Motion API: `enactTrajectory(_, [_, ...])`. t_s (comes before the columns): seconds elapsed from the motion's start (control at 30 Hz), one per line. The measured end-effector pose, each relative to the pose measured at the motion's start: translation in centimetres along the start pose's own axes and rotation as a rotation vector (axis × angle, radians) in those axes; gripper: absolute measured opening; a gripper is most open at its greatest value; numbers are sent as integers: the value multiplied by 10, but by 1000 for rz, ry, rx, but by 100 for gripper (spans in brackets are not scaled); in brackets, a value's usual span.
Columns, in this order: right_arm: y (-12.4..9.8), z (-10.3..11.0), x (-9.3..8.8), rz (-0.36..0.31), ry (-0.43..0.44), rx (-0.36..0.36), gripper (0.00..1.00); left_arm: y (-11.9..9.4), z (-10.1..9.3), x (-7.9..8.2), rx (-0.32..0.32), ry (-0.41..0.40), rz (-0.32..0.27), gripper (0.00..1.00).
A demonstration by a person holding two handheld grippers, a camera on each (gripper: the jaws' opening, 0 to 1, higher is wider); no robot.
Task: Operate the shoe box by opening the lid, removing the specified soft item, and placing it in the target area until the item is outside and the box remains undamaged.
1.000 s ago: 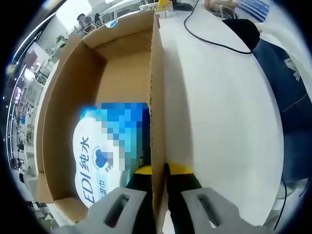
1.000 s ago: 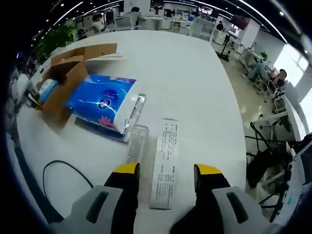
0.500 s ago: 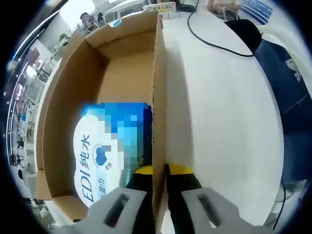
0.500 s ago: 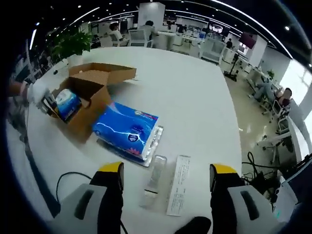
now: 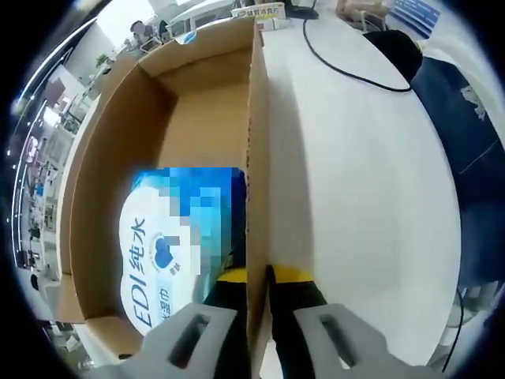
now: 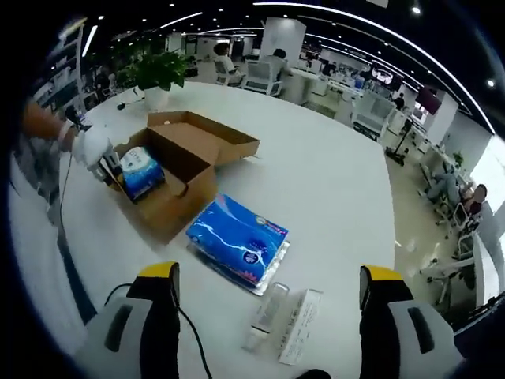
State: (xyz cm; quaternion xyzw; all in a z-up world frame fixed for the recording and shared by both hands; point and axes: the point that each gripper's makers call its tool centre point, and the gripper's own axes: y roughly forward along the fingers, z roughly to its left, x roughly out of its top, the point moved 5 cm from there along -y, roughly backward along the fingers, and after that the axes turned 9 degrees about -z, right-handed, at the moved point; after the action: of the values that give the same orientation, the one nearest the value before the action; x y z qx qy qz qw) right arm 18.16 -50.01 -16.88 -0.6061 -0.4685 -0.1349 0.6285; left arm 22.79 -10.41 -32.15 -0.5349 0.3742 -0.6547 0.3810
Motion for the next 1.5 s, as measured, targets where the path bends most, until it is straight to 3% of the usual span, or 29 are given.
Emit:
enactTrajectory(0.2, [-3,8,-3,79,21,22,94,0,0,-1,-2,0,-1,3])
enactTrajectory(0.37, [5,27,22,19,-47,81,92,0,0,-1,0,4,-3,3])
enactTrajectory(0.47, [16,41,45,-52,-89,119,91,0,0,0,-5,3,-3,3])
enactTrajectory(0.53, [26,46,52,-39,-126,131,89,0,-1,-1,-6,8,-8,3])
enactTrajectory(0.6, [34,54,61,-67,-178,168,85,-1,-1,-1,-7,8,-15,3])
enactTrajectory(0.7, [44,60,73,-74,-222,167,86,-1,-1,-1,-11,10,-23,3])
enactTrajectory(0.83, [57,79,88,-78,-227,196,88,-1,-1,-1,-16,6,-32,3])
enactTrajectory(1.07, [82,115,101,-63,-279,275,86,-1,-1,-3,-8,-10,-51,3])
enactTrajectory(1.17, [92,133,112,-109,-304,319,84,-1,-1,-3,-7,-7,-54,3])
enactTrajectory(1.27, [101,147,114,-84,-317,357,84,-1,0,-4,-11,-15,-71,3])
enactTrajectory(1.5, [123,161,117,-90,-262,424,82,-1,0,-4,-6,-4,-84,3])
